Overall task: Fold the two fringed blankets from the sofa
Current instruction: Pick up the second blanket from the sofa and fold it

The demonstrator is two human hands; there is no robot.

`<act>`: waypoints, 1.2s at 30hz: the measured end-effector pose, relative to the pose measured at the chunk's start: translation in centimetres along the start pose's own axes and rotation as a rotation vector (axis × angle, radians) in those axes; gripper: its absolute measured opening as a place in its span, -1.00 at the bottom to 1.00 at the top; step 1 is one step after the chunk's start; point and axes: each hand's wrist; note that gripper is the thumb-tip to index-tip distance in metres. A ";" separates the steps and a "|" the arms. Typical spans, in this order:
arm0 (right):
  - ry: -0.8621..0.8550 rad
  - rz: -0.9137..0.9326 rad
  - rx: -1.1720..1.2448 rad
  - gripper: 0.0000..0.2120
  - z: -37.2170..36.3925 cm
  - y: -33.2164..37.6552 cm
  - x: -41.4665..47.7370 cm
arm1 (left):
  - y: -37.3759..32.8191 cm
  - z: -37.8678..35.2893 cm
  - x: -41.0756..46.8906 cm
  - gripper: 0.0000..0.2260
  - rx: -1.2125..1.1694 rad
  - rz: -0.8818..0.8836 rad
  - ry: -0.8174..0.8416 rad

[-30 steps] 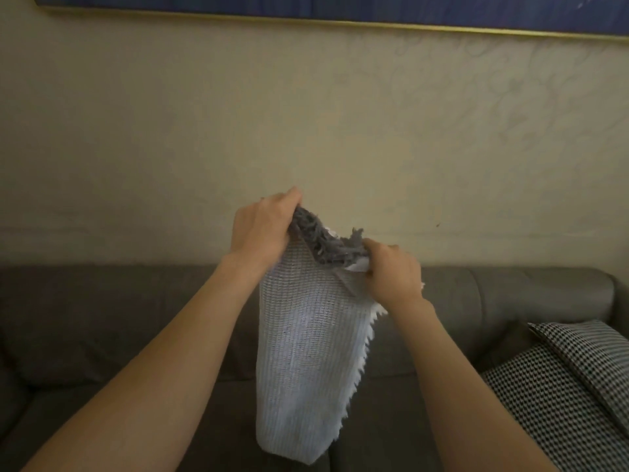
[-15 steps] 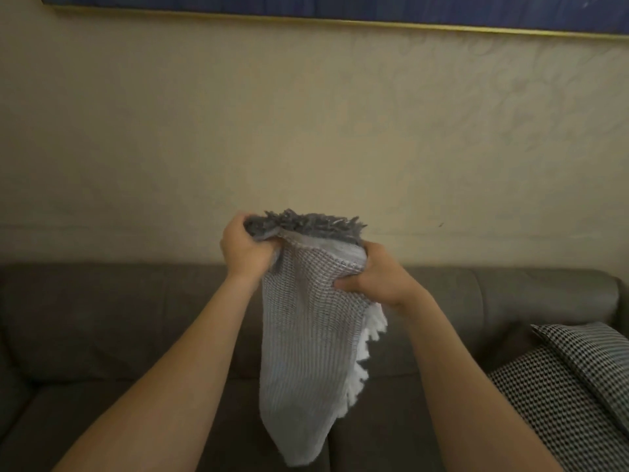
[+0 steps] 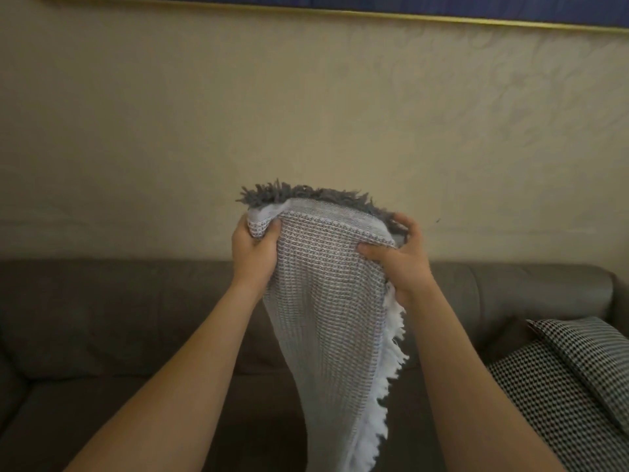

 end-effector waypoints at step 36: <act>0.266 0.304 -0.273 -0.89 -2.4 -0.7 -0.7 | -2.9 -1.2 -2.3 -0.60 0.662 -0.577 0.098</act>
Point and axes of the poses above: each hand's wrist, its own x-axis towards the middle knuckle, its own z-axis out of the back of the hand, y = z × x, and after that the axes turned 13 degrees about z, right-handed
